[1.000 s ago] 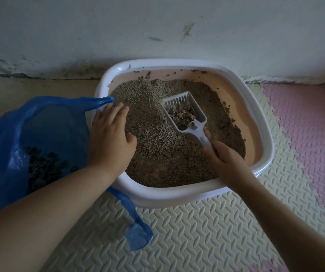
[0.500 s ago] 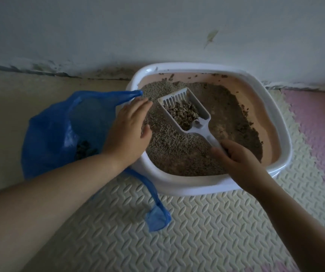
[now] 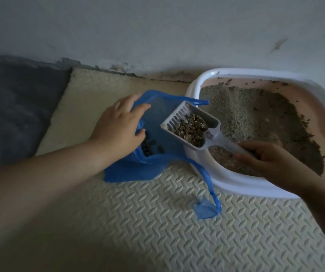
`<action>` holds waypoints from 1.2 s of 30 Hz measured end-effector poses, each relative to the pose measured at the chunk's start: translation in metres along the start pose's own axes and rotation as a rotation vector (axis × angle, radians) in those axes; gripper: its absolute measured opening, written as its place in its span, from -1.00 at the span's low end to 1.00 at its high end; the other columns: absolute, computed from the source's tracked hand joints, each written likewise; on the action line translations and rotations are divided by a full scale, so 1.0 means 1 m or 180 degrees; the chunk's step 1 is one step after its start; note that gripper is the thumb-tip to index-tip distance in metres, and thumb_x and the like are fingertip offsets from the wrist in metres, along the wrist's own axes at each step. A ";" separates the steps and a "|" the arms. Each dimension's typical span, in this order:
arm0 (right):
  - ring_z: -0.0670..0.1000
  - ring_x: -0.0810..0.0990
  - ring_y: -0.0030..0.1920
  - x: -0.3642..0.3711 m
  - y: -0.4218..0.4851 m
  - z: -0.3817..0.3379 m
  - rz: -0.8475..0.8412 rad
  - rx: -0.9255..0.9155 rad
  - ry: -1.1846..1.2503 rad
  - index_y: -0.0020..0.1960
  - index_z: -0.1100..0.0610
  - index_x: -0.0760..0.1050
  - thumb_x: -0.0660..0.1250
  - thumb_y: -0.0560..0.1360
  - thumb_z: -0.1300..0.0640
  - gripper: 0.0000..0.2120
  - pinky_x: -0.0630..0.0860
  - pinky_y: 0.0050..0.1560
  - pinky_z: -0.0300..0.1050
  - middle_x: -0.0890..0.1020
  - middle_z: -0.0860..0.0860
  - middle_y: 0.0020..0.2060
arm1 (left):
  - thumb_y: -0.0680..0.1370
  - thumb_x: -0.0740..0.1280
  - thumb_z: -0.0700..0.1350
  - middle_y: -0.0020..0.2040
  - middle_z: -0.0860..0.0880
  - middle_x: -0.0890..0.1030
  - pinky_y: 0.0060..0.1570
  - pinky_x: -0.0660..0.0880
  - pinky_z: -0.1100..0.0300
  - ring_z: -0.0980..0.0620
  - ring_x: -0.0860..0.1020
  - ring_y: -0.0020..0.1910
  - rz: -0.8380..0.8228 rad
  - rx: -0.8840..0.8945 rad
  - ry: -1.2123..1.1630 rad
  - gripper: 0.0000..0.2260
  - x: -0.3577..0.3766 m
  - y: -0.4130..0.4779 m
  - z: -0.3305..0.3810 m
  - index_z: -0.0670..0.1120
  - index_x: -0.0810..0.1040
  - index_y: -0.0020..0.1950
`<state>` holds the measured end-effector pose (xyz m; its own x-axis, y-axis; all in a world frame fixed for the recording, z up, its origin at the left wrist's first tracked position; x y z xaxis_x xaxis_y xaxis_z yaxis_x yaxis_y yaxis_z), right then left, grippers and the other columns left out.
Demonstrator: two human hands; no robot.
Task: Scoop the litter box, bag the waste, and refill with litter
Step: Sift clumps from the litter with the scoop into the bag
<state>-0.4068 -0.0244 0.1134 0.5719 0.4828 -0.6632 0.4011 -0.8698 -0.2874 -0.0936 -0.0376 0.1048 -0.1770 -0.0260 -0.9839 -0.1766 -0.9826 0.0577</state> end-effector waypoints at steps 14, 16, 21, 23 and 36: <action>-0.04 0.55 -0.25 0.022 0.089 -0.094 -0.0392 -0.0189 -0.2068 -0.01 0.08 0.53 0.20 0.57 -0.03 -0.78 0.50 -0.18 -0.09 0.58 -0.03 -0.25 | 0.52 0.30 -0.22 0.39 -0.04 0.23 -0.11 0.41 0.14 -0.06 0.47 0.13 -0.0028 -0.0493 -0.1096 -0.36 0.006 -0.018 -0.021 -0.08 0.10 0.54; -0.02 0.56 -0.21 0.028 0.096 -0.110 -0.0277 -0.0342 -0.2414 0.04 0.04 0.52 0.19 0.57 0.00 -0.82 0.50 -0.17 -0.10 0.58 -0.04 -0.23 | 0.52 0.32 -0.22 0.40 -0.02 0.23 -0.08 0.36 0.25 0.00 0.45 0.14 0.0026 -0.0672 -0.1524 -0.34 0.007 -0.020 -0.025 -0.07 0.10 0.54; 0.00 0.54 -0.27 0.043 0.099 -0.128 -0.0206 -0.0858 -0.3526 0.14 -0.02 0.42 0.13 0.61 0.03 -0.84 0.56 -0.24 -0.08 0.45 -0.10 -0.29 | 0.49 0.35 -0.22 0.36 -0.01 0.27 0.00 0.35 0.30 -0.02 0.48 0.14 0.0200 -0.0944 -0.2235 -0.33 0.011 -0.027 -0.038 -0.07 0.14 0.53; -0.01 0.49 -0.32 0.048 0.097 -0.131 -0.0229 -0.0970 -0.3735 0.20 -0.04 0.38 0.17 0.60 0.07 -0.82 0.52 -0.32 -0.11 0.40 -0.12 -0.29 | 0.49 0.36 -0.20 0.35 0.02 0.27 0.02 0.34 0.31 0.00 0.47 0.13 0.0158 -0.0989 -0.2288 -0.32 0.014 -0.031 -0.041 -0.05 0.12 0.54; 0.00 0.59 -0.10 0.053 0.070 -0.116 0.0097 -0.0955 -0.3389 0.38 -0.13 0.24 0.12 0.62 0.01 -0.67 0.51 -0.26 -0.11 0.53 -0.09 -0.07 | 0.49 0.35 -0.23 0.34 0.03 0.25 0.03 0.38 0.30 0.04 0.48 0.10 0.0049 -0.0867 -0.2355 -0.29 0.021 -0.038 -0.043 -0.04 0.08 0.55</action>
<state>-0.2657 -0.0479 0.1383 -0.2657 0.0021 -0.9640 0.6369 -0.7503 -0.1772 -0.0491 -0.0088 0.0743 -0.7927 -0.0049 -0.6096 0.0578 -0.9961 -0.0672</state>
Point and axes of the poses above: each hand's wrist, its own y-axis towards the middle knuckle, its own x-axis out of the palm, z = x × y, the point moved 3 cm from there along y, towards the middle knuckle
